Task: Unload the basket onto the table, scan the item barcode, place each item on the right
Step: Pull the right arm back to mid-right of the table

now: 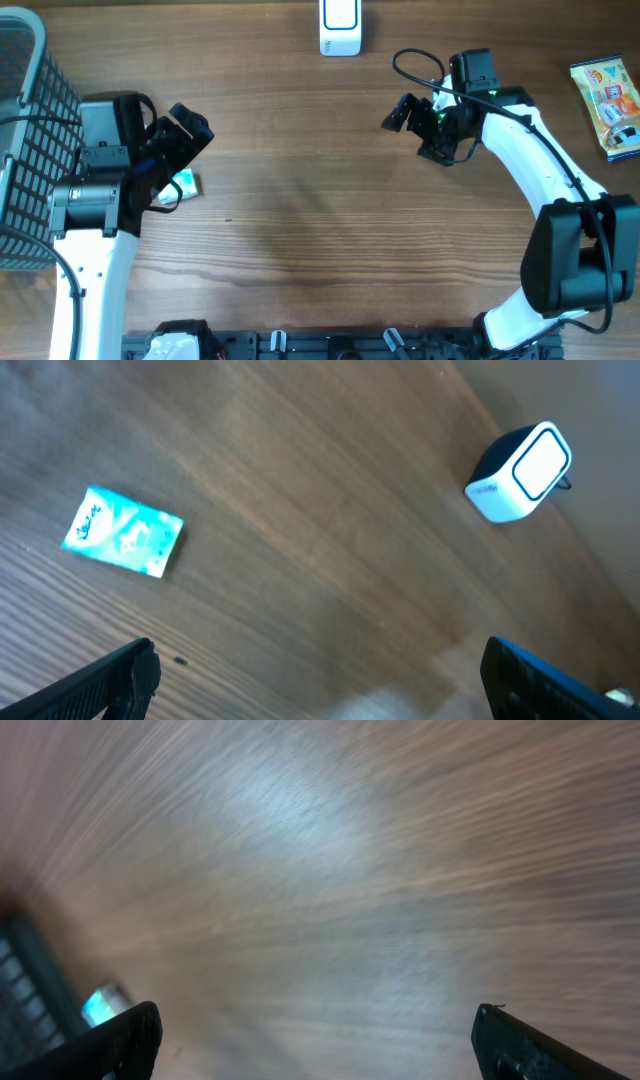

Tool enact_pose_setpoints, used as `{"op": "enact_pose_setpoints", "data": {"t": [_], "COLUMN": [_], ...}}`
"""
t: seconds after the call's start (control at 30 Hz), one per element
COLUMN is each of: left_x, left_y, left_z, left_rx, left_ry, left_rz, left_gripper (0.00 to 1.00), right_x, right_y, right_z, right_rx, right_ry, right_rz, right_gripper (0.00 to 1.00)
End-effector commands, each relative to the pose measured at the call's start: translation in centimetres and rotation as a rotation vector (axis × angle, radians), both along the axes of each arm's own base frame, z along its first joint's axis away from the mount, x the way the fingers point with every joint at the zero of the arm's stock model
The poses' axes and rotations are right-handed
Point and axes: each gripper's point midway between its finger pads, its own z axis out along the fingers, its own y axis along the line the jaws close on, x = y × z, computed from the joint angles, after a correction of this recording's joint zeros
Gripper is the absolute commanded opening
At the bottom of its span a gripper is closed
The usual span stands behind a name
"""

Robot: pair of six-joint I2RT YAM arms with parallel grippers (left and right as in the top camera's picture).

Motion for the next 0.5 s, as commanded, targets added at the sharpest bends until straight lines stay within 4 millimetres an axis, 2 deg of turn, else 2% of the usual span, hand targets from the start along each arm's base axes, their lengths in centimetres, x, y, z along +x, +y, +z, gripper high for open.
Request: {"op": "enact_pose_setpoints", "data": {"t": [0.0,0.07,0.13,0.2,0.33,0.47], "left_x": [0.4,0.0,-1.3,-2.0,-1.2,-0.9], "left_y": [2.2,4.0,6.7,8.4,8.5,8.4], "left_z": [0.1,-0.9,-2.5,-4.0,-7.1,-9.3], "left_rx": [0.099,0.172,0.251,0.312,0.335,0.342], "left_ry": [0.0,0.05,0.147,0.224,0.331,0.405], "left_rz": [0.068,0.146,0.311,0.421,0.42,0.405], "left_gripper": [1.0,1.0,1.0,1.0,1.0,1.0], "right_x": [0.9,1.3,1.7,2.0,2.5,2.7], "right_y": [-2.3,-2.5,-2.5,-2.5,-2.4,-2.4], "right_z": [-1.4,-1.4,-1.3,-1.1,-0.9,-0.9], "right_rx": [-0.135,-0.146,-0.146,-0.144,-0.14,-0.138], "right_ry": [-0.009,-0.027,-0.043,-0.056,-0.08,-0.087], "right_rz": [-0.074,-0.079,-0.081,-0.082,-0.084,-0.085], "right_gripper": [1.0,1.0,1.0,1.0,1.0,1.0]}}
